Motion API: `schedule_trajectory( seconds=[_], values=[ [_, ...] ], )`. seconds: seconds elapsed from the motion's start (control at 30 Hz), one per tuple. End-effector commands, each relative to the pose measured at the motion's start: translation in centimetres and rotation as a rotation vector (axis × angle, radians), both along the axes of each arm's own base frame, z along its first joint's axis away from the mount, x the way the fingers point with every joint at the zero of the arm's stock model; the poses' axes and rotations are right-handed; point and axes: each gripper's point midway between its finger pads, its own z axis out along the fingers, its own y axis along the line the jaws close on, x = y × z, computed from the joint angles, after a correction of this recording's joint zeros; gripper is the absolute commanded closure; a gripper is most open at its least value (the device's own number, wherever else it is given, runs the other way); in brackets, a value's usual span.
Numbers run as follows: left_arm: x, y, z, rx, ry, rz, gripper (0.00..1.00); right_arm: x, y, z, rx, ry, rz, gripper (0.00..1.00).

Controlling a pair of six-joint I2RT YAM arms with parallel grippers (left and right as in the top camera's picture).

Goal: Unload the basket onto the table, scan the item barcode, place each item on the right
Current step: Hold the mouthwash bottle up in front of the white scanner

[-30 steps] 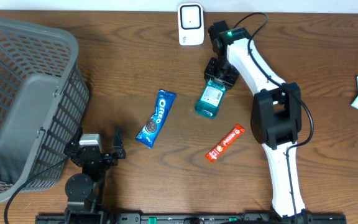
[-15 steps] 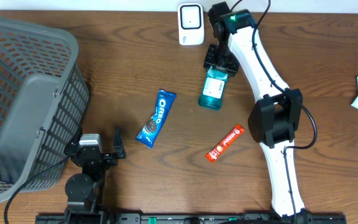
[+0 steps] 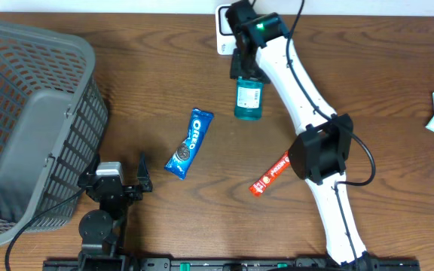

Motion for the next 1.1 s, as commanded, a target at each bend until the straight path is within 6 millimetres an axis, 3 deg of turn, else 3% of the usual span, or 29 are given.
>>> schedule_trajectory(
  seconds=[0.0,0.17,0.53,0.87,1.07],
  values=[
    [-0.1,0.3,-1.8,0.020,0.056,0.018,0.02,0.2,1.7,2.2,-0.004,-0.073,0.067,0.81],
    [-0.1,0.3,-1.8,0.020,0.056,0.018,0.02,0.7,3.4,2.8,0.011,-0.123,0.123,0.81],
    [-0.1,0.3,-1.8,0.020,0.056,0.018,0.02,3.1,7.4,6.5,0.051,-0.330,0.250,0.84],
    [-0.1,0.3,-1.8,0.020,0.056,0.018,0.02,1.8,10.1,7.0,0.007,-0.371,0.290,0.85],
    [-0.1,0.3,-1.8,0.020,0.056,0.018,0.02,2.4,11.7,7.9,0.044,-0.434,0.299,0.84]
  ],
)
